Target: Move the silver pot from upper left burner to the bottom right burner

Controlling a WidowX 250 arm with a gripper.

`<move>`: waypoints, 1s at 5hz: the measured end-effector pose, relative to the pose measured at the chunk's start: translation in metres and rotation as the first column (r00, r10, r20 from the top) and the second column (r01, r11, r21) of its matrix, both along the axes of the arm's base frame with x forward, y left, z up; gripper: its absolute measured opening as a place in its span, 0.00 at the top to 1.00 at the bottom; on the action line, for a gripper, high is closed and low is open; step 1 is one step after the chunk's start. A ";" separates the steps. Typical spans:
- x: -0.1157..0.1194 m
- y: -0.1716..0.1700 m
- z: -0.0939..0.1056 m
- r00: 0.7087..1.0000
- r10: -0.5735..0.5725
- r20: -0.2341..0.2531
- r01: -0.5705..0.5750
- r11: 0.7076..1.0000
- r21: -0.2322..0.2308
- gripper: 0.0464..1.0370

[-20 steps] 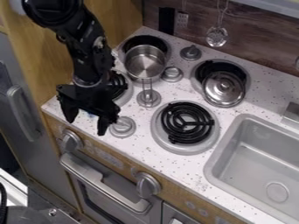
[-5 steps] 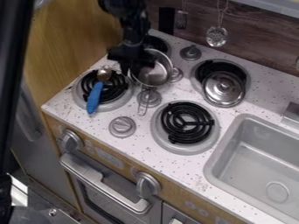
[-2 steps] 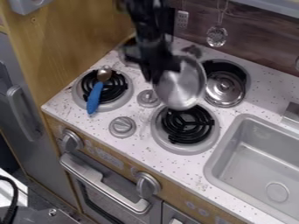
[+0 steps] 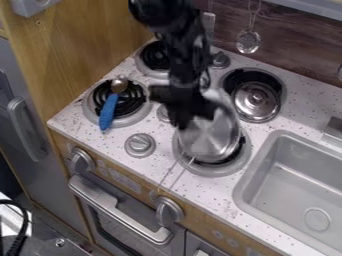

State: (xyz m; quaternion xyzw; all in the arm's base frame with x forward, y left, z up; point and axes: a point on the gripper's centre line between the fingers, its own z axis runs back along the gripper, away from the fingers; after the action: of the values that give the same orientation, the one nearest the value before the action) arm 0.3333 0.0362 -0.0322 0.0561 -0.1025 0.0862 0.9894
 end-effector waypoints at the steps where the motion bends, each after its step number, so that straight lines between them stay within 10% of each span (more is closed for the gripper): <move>1: 0.003 -0.002 -0.016 0.999 0.015 -0.033 -0.016 1.000 -0.012 0.98; 4: 0.025 0.004 -0.021 0.998 0.039 -0.040 -0.040 0.999 -0.021 0.95; 5: 0.026 0.007 -0.019 0.997 0.070 -0.032 -0.071 0.997 -0.020 0.79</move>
State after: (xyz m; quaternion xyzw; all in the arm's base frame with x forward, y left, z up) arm 0.3590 0.0432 -0.0510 0.0506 -0.0839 0.1213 0.9878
